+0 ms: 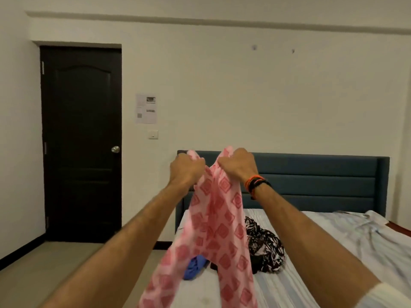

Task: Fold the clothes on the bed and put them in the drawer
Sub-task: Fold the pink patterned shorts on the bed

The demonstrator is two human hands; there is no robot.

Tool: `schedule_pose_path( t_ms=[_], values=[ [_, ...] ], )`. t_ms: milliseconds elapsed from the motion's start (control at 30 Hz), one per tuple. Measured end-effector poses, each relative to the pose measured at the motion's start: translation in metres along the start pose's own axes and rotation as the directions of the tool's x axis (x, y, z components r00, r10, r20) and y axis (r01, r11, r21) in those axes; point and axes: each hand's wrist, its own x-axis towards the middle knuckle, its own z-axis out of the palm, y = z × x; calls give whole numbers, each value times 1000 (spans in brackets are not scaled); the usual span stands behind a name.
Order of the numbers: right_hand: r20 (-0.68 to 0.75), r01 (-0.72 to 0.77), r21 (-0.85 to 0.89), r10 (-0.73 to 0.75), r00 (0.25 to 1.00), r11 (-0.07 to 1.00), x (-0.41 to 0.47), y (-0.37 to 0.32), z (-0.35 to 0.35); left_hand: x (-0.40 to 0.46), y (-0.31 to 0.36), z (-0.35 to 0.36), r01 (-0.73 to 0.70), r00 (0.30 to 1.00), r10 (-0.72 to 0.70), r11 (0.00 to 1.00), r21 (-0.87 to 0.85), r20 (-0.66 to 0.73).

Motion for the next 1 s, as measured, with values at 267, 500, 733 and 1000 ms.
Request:
schedule_pose_path(
  t_ms=[267, 500, 733, 1000],
  values=[
    [323, 66, 119, -102, 941, 991, -5, -7, 5, -8, -3, -1, 34, 954, 32, 976, -213, 298],
    [230, 45, 377, -140, 963, 925, 0, 0, -14, 5, -44, -24, -43, 998, 32, 978, -205, -59],
    [249, 24, 488, -166, 954, 872, -2, 7, -29, 1, -42, -39, -52, 958, 62, 998, -43, 280],
    [197, 51, 109, -72, 978, 993, 15, 14, -56, 22, -14, -50, -201, 962, 171, 970, 133, 212]
  ],
)
